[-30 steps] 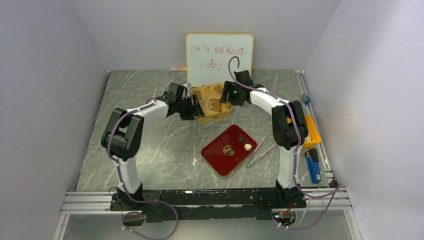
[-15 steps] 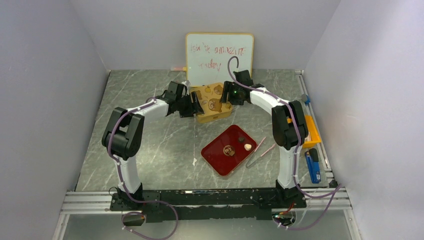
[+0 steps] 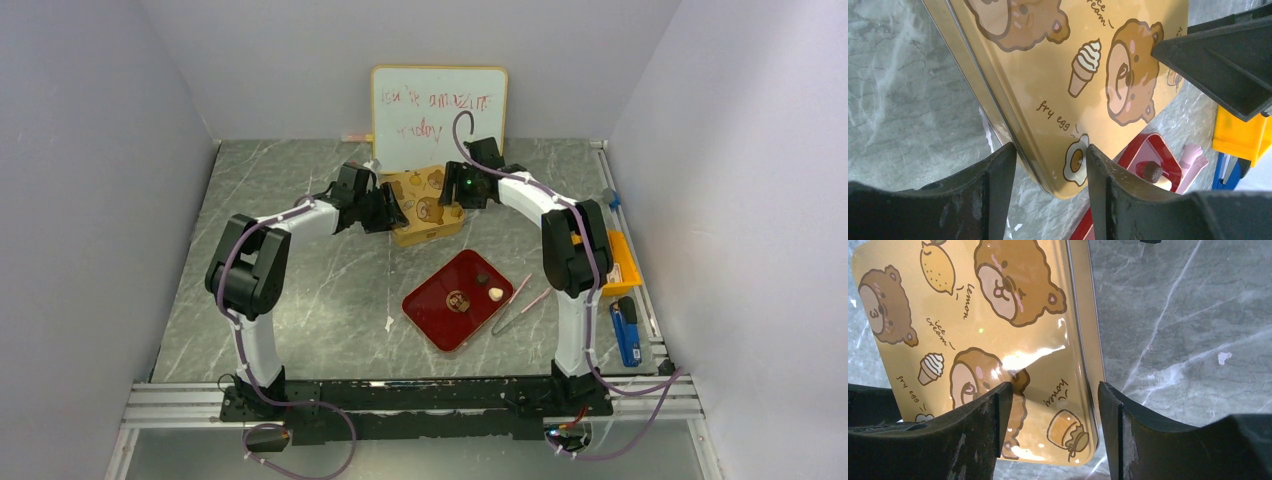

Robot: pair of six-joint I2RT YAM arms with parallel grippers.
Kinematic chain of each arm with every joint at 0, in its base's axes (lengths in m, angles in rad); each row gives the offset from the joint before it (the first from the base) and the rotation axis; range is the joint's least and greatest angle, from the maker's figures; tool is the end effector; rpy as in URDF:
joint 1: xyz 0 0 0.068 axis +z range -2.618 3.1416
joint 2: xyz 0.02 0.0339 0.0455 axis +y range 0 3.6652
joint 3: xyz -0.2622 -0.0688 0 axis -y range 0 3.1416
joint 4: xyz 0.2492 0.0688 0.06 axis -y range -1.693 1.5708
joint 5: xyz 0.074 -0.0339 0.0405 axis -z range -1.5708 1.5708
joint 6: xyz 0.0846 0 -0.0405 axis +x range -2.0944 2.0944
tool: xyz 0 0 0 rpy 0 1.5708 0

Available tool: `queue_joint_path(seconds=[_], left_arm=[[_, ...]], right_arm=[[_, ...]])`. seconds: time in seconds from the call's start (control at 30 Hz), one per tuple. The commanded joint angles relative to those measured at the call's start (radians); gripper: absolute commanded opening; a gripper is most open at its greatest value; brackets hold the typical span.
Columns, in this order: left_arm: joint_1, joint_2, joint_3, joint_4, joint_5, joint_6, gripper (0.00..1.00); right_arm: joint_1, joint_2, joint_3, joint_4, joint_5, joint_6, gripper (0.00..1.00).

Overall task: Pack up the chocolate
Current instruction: Close the box lid on the packing box.

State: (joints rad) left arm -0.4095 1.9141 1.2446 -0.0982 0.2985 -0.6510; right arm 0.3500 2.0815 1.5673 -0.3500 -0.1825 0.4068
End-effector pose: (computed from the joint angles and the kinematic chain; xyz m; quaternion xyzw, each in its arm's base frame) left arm 0.4050 -0.2029 0.1452 -0.0519 0.9106 -0.3135 0.2642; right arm 0.4613 0.1847 0.1524 -0.0050 0.9349 0.2067 0.2886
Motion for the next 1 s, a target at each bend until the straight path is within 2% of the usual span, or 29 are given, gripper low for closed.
queue_joint_path(seconds=[0.0, 0.23, 0.4, 0.6, 0.67, 0.8, 0.97], left_arm=[[-0.027, 0.059, -0.041, -0.109, -0.098, 0.015, 0.54], [-0.045, 0.083, -0.068, -0.119, -0.110, 0.002, 0.46], [-0.052, 0.124, -0.045, -0.135, -0.105, 0.014, 0.39], [-0.052, 0.180, 0.064, -0.225, -0.118, 0.043, 0.36], [-0.052, 0.188, 0.085, -0.234, -0.121, 0.045, 0.37], [-0.052, 0.163, 0.086, -0.230, -0.143, 0.045, 0.39], [-0.050, 0.130, 0.104, -0.245, -0.173, 0.053, 0.42]], right_arm=[[0.022, 0.076, 0.004, -0.139, 0.045, -0.057, 0.66], [0.035, 0.111, 0.019, -0.165, 0.044, -0.069, 0.62], [0.035, 0.133, 0.017, -0.175, 0.037, -0.081, 0.49], [0.037, 0.146, 0.013, -0.175, 0.016, -0.081, 0.34], [0.037, 0.140, 0.009, -0.174, 0.021, -0.080, 0.34], [0.035, 0.099, -0.011, -0.147, 0.055, -0.076, 0.45], [0.035, 0.085, 0.007, -0.144, 0.068, -0.077, 0.52]])
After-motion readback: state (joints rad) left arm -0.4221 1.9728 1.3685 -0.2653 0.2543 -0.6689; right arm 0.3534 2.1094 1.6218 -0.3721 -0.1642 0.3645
